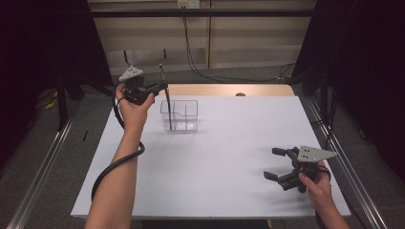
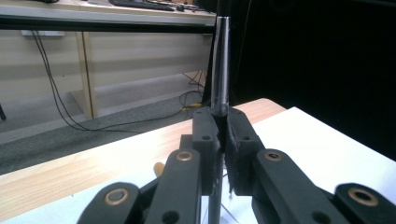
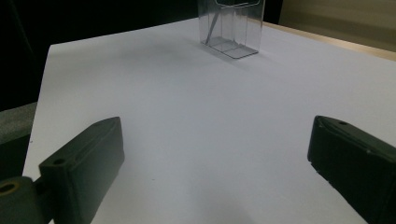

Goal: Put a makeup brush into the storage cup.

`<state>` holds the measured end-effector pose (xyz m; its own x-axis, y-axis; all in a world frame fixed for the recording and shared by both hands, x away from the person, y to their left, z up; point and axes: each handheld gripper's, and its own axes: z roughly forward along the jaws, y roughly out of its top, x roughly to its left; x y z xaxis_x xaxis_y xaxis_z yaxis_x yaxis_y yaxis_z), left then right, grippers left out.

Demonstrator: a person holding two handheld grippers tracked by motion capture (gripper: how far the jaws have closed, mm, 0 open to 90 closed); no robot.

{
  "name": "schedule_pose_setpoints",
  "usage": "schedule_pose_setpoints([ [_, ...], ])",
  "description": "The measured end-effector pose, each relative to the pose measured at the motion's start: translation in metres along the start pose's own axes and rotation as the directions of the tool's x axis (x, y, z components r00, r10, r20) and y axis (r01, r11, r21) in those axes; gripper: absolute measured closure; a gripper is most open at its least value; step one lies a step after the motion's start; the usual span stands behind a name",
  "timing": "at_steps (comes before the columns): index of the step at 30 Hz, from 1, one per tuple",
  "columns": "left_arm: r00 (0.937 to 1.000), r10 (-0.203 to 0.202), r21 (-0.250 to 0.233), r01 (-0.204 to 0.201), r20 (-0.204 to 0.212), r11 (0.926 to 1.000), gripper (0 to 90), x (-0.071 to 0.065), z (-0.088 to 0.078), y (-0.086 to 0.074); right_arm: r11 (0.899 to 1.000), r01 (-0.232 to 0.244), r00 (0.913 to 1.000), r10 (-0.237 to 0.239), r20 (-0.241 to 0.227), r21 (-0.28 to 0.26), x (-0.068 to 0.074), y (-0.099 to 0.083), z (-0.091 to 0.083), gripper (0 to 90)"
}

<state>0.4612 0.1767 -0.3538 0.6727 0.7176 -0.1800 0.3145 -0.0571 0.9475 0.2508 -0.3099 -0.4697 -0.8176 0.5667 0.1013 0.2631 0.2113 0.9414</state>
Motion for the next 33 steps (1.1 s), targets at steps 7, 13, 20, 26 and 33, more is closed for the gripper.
schedule_pose_setpoints([
  [7,1.0000,0.008,0.009,-0.008,-0.001,0.9999,83.7,0.000,0.002,-0.002,1.000,0.000,1.0000,0.000,0.003,-0.002,-0.001,0.000,-0.001,3.7],
  [13,0.9999,0.008,0.010,-0.008,-0.008,0.9999,83.7,0.001,0.003,-0.004,1.000,0.000,1.0000,0.000,0.003,-0.005,-0.001,0.000,-0.001,3.8],
  [20,0.9999,0.012,0.017,-0.011,-0.013,0.9998,83.7,0.002,0.004,-0.006,1.000,0.001,1.0000,-0.001,0.003,-0.007,0.000,0.000,-0.001,3.7],
  [26,0.9998,0.014,0.015,-0.014,-0.011,0.9998,83.7,0.001,0.005,-0.007,1.000,-0.004,1.0000,0.004,-0.001,-0.009,0.000,0.000,0.000,3.8],
  [33,0.9999,-0.001,0.009,0.001,-0.017,1.0000,83.7,0.004,0.003,-0.012,1.000,0.001,1.0000,-0.001,0.002,-0.014,0.000,0.001,-0.001,3.8],
])
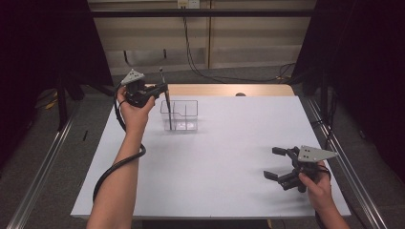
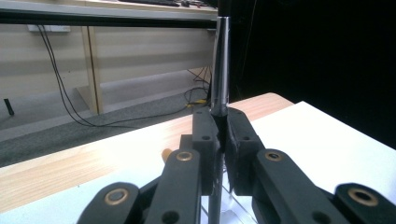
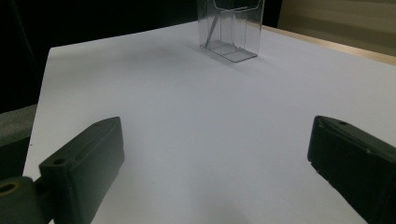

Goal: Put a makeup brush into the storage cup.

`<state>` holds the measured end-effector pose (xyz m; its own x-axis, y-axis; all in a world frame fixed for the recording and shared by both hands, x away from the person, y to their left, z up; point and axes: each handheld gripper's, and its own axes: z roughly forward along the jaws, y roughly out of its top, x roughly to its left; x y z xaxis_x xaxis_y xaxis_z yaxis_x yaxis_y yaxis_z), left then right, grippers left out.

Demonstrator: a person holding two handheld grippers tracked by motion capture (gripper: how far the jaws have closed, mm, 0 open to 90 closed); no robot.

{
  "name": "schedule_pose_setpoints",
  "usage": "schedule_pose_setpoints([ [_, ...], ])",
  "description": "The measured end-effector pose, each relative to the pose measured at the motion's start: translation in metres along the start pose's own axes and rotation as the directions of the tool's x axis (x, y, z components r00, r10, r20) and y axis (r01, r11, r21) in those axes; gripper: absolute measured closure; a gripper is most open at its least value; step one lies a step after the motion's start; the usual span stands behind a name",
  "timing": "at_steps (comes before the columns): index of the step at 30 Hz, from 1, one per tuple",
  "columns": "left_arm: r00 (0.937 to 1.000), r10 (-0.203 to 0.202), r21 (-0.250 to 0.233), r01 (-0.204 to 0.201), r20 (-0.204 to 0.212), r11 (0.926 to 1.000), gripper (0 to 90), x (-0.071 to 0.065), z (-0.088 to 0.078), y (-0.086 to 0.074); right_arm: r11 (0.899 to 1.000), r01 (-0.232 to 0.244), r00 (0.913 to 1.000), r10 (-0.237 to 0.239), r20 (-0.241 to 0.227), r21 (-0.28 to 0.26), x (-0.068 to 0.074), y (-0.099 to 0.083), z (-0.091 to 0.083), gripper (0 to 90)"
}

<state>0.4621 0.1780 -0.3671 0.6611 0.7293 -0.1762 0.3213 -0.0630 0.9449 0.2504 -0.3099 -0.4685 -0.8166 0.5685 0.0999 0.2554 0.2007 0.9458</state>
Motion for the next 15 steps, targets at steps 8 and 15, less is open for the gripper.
schedule_pose_setpoints([
  [8,0.9999,0.009,0.000,-0.009,-0.011,1.0000,83.7,0.0006,-0.0001,0.0009,1.000,0.002,1.0000,-0.002,-0.001,0.004,0.0001,0.0002,0.0002,3.8],
  [15,0.9999,0.009,0.004,-0.009,-0.013,1.0000,83.7,0.0009,0.0008,-0.0021,1.000,0.002,1.0000,-0.002,-0.002,0.002,-0.0001,-0.0001,0.0000,3.8],
])
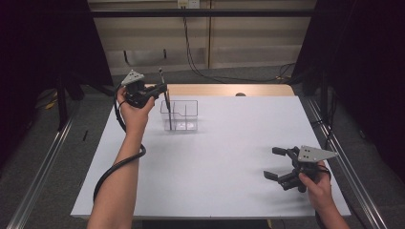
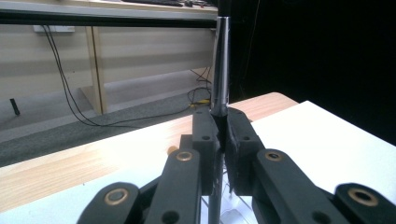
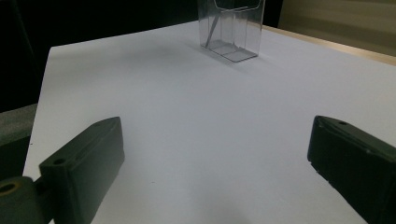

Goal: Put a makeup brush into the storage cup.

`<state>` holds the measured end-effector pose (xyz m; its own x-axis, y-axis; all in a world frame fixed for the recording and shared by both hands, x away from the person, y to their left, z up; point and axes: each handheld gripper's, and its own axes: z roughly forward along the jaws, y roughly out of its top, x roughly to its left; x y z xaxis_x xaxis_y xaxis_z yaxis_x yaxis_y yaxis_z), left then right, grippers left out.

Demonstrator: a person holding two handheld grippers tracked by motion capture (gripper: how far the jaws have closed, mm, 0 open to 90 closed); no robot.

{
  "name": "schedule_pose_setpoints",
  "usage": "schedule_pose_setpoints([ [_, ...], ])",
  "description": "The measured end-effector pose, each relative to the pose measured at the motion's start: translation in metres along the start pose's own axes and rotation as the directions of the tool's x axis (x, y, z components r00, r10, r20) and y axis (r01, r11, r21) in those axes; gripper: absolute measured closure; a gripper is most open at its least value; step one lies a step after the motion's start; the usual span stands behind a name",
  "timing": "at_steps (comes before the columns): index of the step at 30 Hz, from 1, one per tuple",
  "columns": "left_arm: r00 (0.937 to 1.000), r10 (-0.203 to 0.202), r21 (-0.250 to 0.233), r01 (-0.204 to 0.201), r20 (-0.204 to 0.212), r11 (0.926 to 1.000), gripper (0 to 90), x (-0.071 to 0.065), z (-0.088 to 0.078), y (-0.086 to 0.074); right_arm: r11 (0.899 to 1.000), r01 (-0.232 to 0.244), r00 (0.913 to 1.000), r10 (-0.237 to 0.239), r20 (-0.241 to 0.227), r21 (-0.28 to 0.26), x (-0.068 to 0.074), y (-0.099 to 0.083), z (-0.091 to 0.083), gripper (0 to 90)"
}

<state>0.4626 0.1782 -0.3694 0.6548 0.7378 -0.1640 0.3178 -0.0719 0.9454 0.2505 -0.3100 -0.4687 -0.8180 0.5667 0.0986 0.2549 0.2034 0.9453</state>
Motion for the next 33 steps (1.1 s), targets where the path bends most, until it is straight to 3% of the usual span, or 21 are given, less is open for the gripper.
schedule_pose_setpoints([
  [14,0.9997,0.013,0.012,-0.012,-0.023,0.9999,83.7,0.0044,-0.0046,-0.0066,1.000,0.004,1.0000,-0.004,0.001,0.001,0.0001,0.0002,0.0003,3.8],
  [33,0.9999,0.008,0.015,-0.008,-0.009,0.9999,83.7,0.0042,-0.0063,-0.0090,1.000,0.005,1.0000,-0.005,0.002,0.000,0.0001,0.0006,0.0005,3.7],
])
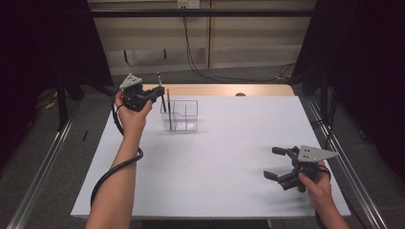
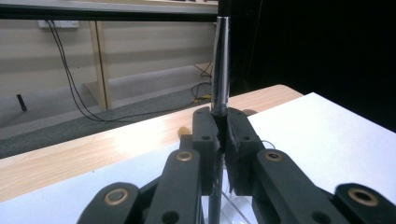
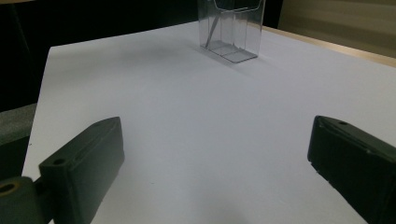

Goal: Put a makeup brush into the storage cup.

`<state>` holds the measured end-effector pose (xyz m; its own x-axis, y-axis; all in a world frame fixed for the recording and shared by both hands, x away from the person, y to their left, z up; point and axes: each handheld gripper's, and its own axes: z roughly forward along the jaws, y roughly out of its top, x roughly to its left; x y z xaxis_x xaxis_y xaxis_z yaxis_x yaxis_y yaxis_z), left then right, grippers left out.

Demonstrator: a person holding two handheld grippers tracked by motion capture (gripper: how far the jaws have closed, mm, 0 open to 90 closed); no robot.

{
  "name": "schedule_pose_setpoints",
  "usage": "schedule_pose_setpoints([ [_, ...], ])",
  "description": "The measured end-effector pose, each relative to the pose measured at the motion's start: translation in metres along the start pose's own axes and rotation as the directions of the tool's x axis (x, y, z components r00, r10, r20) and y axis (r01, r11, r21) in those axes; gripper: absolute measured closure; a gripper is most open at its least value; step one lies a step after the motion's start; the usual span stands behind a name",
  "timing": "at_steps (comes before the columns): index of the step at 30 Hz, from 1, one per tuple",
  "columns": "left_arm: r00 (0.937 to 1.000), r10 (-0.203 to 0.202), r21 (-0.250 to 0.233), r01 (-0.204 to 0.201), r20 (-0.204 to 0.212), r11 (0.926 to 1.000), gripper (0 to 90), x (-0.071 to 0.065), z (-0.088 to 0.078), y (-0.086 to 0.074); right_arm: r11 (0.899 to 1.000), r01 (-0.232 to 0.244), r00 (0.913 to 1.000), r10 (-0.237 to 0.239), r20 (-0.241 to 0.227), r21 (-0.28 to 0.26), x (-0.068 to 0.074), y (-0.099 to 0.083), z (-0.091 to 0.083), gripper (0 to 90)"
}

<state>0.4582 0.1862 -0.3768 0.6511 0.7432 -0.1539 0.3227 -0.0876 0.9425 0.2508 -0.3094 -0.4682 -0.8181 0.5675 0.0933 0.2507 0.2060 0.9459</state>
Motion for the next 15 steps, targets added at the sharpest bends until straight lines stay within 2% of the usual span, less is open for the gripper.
schedule_pose_setpoints([
  [15,0.9999,-0.004,0.002,0.004,0.015,1.0000,83.7,-0.0024,0.0006,-0.0034,1.000,0.004,1.0000,-0.004,-0.003,-0.001,0.0010,0.0008,0.0006,3.7],
])
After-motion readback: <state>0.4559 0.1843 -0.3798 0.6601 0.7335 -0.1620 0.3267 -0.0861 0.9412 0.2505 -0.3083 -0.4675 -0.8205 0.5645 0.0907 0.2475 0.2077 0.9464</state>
